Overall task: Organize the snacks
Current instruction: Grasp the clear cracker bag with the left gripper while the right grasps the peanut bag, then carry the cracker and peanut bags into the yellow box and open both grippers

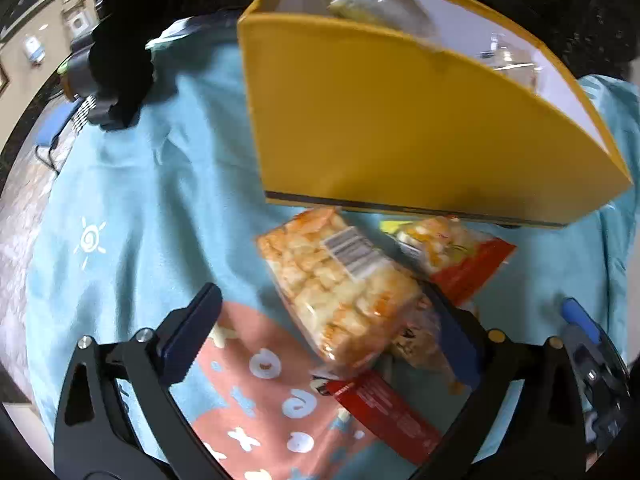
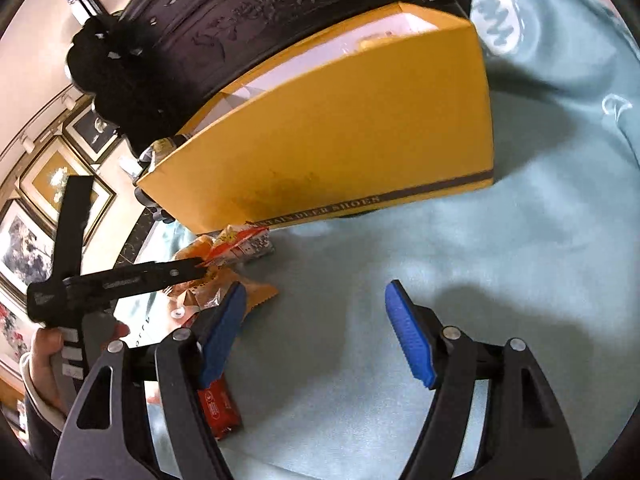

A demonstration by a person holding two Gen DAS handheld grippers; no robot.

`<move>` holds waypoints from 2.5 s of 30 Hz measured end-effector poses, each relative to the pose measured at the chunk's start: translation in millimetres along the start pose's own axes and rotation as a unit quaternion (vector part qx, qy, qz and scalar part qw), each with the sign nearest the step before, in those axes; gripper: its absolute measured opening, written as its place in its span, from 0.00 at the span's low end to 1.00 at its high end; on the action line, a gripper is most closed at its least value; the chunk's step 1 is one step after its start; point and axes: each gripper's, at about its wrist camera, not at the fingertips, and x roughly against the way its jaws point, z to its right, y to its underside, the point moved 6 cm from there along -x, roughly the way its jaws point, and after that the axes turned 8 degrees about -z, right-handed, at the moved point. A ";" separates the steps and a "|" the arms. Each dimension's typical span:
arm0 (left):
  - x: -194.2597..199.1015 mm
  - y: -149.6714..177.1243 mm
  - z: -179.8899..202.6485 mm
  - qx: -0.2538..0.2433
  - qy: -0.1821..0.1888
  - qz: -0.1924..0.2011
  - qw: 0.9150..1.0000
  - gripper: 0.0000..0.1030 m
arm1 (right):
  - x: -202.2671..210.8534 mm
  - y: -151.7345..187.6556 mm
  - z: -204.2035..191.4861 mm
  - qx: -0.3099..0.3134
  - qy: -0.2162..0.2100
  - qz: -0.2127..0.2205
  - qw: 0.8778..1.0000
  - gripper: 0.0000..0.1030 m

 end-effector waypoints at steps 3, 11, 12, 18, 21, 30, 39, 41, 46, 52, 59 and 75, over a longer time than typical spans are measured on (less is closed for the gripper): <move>-2.7 4.1 -6.8 0.016 0.038 -0.012 0.999 0.54 | -3.3 1.6 1.7 0.000 0.003 -0.004 1.000 0.71; 12.3 28.4 -32.8 0.008 0.063 0.016 0.998 0.51 | -18.9 12.4 -23.5 0.055 0.003 -0.036 0.998 0.71; 13.0 30.7 -35.5 0.006 0.064 0.021 0.998 0.51 | -20.6 13.4 -29.7 0.067 0.004 -0.040 0.997 0.71; 7.0 39.1 -37.2 -0.014 0.079 0.042 0.996 0.51 | -52.8 14.3 -69.9 0.182 0.063 -0.090 0.977 0.71; 5.6 45.2 -36.3 -0.037 0.071 0.058 0.995 0.52 | -70.2 11.7 -74.3 0.215 0.089 -0.111 0.966 0.71; 3.2 48.1 -32.2 -0.064 0.062 0.063 0.994 0.53 | -107.9 -4.4 -102.1 0.280 0.102 -0.114 0.948 0.71; 4.7 47.7 -34.3 -0.052 0.072 0.063 0.994 0.52 | -92.1 3.8 -105.6 0.258 0.066 -0.108 0.958 0.44; 7.6 49.1 -33.8 -0.052 0.079 0.061 0.994 0.52 | -79.0 10.5 -101.1 0.248 0.053 -0.100 0.962 0.44; 29.9 56.4 -25.6 -0.069 0.073 0.077 0.992 0.52 | -33.9 14.5 -85.1 0.195 0.007 -0.082 0.977 0.44; 74.1 60.5 -8.2 -0.096 0.062 0.109 0.987 0.52 | 18.4 -4.5 -69.8 0.160 -0.006 -0.041 0.986 0.44; 129.2 56.8 19.6 -0.137 0.047 0.152 0.978 0.47 | 66.6 -26.2 -61.3 0.139 0.003 0.002 0.990 0.44; 85.7 119.9 -1.8 -0.133 -0.020 0.083 0.987 0.84 | 75.9 -5.5 -54.8 0.143 -0.028 -0.012 0.989 0.44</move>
